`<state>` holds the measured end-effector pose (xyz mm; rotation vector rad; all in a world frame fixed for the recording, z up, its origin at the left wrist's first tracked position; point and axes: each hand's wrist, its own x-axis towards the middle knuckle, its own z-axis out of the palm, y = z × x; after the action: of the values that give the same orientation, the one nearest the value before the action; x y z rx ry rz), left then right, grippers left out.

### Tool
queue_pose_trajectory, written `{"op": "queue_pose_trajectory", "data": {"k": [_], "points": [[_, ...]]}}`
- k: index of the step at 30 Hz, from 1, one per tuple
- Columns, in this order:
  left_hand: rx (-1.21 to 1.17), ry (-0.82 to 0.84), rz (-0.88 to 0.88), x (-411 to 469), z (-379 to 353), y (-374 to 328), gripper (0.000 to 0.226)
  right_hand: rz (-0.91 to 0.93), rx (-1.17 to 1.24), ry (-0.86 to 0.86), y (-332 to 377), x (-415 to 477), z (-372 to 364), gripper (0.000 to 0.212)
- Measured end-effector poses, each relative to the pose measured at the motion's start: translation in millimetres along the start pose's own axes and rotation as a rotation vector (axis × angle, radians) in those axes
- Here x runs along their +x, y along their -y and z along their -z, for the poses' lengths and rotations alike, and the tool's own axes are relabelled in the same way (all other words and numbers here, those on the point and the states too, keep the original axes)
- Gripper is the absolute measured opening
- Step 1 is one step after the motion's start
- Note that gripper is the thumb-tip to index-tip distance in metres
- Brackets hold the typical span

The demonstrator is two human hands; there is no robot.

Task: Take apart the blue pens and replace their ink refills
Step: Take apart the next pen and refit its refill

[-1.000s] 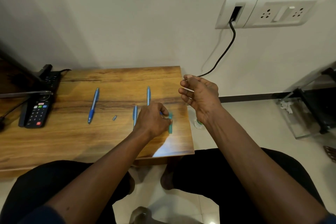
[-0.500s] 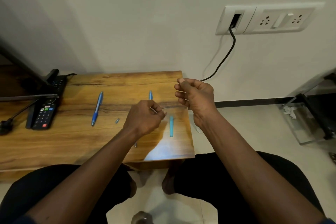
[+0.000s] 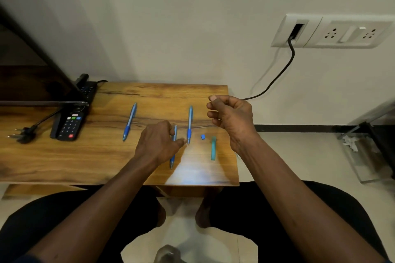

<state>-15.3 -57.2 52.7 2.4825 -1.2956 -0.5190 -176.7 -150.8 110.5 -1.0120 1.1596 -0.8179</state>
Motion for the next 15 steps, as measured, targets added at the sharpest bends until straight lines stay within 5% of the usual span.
{"op": "queue_pose_trajectory", "data": {"k": [15], "points": [[-0.179,0.022,0.125,-3,-4,19,0.029,-0.058,-0.051,0.077,-7,-4,-16,0.01]]}}
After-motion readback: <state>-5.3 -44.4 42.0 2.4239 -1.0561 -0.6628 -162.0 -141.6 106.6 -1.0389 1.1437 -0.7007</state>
